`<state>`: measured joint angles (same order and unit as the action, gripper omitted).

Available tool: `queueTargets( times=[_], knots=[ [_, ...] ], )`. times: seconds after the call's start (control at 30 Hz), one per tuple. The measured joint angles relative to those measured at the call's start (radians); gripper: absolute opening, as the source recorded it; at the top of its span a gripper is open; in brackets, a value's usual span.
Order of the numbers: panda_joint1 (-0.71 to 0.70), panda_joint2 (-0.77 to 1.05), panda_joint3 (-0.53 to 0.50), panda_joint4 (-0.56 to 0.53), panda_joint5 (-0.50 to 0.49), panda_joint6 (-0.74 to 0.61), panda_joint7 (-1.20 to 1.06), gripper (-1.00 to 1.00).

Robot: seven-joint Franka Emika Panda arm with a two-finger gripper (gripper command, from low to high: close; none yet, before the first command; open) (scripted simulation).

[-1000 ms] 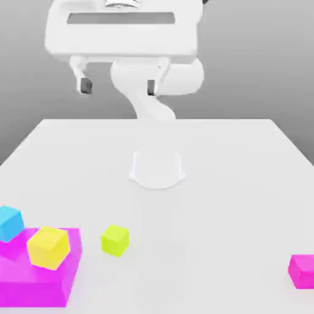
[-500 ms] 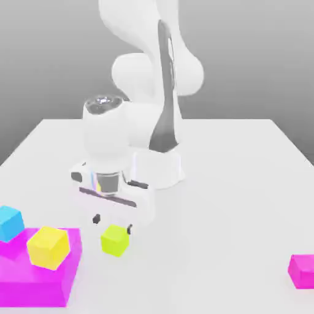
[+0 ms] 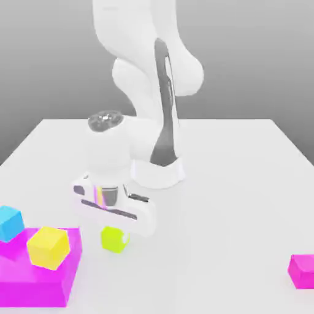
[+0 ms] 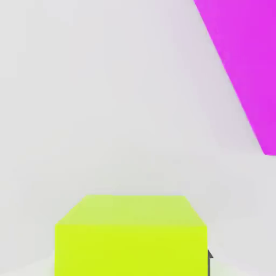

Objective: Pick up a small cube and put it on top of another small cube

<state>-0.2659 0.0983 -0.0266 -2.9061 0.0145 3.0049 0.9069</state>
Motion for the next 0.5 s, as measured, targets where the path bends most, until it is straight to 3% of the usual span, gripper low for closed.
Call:
queueTargets(
  times=[0.1,0.23,0.37,0.5],
  knots=[
    [0.0,-0.102,-0.004,-0.015,-0.016,-0.086,0.009,-1.0],
    [-0.06,-0.083,0.121,0.076,-0.038,-0.166,0.022,-1.0],
    [0.155,-0.029,0.248,0.2,-0.079,-0.243,0.047,-1.0],
    [0.28,0.043,0.342,0.357,-0.126,-0.335,0.069,-1.0]
  ],
)
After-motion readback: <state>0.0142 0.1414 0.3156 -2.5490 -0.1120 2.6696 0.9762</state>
